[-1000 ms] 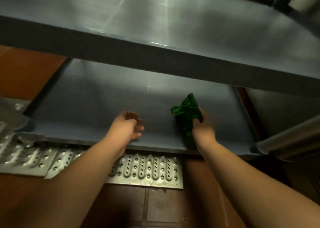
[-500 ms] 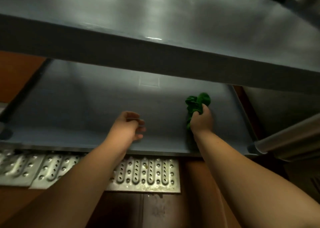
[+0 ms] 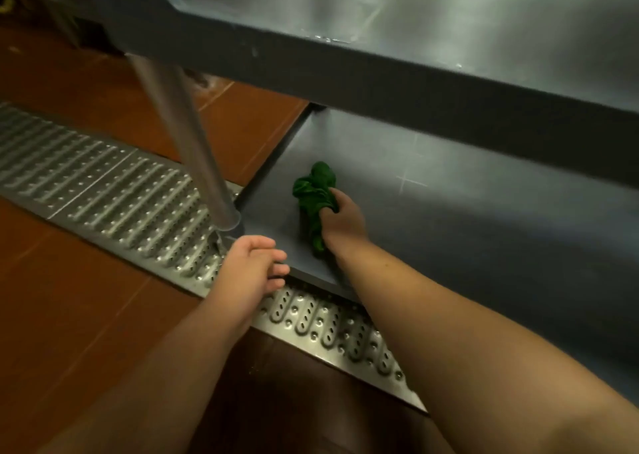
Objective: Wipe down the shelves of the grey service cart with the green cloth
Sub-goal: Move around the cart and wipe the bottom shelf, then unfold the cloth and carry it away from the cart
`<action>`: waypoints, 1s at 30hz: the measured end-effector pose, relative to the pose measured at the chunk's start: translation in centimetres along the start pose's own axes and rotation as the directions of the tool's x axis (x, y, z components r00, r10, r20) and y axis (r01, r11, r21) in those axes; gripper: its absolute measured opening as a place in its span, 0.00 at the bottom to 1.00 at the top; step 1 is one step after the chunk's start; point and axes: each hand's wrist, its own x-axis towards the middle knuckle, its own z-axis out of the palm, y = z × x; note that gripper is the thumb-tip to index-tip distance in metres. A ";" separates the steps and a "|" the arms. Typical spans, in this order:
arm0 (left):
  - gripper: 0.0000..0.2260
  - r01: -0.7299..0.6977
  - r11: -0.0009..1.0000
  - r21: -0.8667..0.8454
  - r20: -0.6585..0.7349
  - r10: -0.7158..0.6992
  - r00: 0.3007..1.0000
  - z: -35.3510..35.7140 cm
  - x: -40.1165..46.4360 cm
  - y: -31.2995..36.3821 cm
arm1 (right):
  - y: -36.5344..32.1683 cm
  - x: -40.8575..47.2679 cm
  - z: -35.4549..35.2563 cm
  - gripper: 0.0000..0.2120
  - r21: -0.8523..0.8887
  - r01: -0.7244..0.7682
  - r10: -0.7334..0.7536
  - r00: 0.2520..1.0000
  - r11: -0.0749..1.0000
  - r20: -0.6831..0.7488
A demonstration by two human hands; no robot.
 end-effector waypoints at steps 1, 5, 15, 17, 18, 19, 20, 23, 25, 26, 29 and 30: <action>0.07 0.012 1.000 -0.009 -0.014 -0.012 1.000 -0.5 -0.2 -0.2 | 0.0 -0.5 0.2 0.21 0.123 -0.025 0.022 0.999 0.992 0.023; 0.07 0.071 0.994 -0.085 0.032 -0.068 0.997 0.1 -0.9 -0.4 | 0.0 -3.7 -1.9 0.14 0.518 -0.182 0.174 0.983 0.836 0.065; 0.09 0.450 0.893 0.010 0.292 -0.433 0.853 1.9 -15.6 5.7 | -8.7 -21.3 -11.5 0.14 0.604 -0.569 0.463 0.818 0.558 0.342; 0.12 0.560 0.828 0.037 0.403 -0.525 0.750 0.1 -20.3 8.6 | -12.6 -25.7 -12.2 0.24 0.555 -0.664 0.558 0.738 0.501 0.380; 0.13 0.611 0.791 0.020 0.446 -0.554 0.703 -1.0 -22.6 10.3 | -14.9 -27.7 -12.6 0.28 0.531 -0.701 0.593 0.702 0.477 0.395; 0.14 0.638 0.770 -0.014 0.476 -0.556 0.681 -2.2 -24.8 12.3 | -17.8 -29.7 -13.1 0.29 0.514 -0.727 0.617 0.673 0.454 0.407; 0.15 0.640 0.765 -0.064 0.489 -0.535 0.689 -3.7 -26.9 14.5 | -20.6 -31.5 -13.6 0.29 0.507 -0.743 0.628 0.655 0.436 0.420; 0.19 0.619 0.736 -0.272 0.465 -0.463 0.754 -7.6 -32.6 22.8 | -30.7 -36.1 -15.6 0.26 0.512 -0.753 0.577 0.651 0.413 0.493; 0.23 0.596 0.692 -0.408 0.473 -0.399 0.786 -10.1 -36.2 28.7 | -38.1 -38.5 -17.0 0.24 0.502 -0.760 0.523 0.648 0.412 0.553; 0.24 0.577 0.680 -0.454 0.482 -0.357 0.800 -11.4 -37.8 31.6 | -41.8 -39.4 -17.7 0.23 0.492 -0.762 0.493 0.647 0.421 0.581; 0.26 0.476 0.713 -0.515 0.483 -0.217 0.848 -14.6 -42.4 40.8 | -52.6 -41.2 -19.0 0.25 0.471 -0.729 0.381 0.670 0.496 0.637; 0.25 0.427 0.731 -0.533 0.467 -0.166 0.868 -15.5 -43.7 43.7 | -55.9 -41.6 -19.3 0.23 0.456 -0.701 0.337 0.684 0.548 0.646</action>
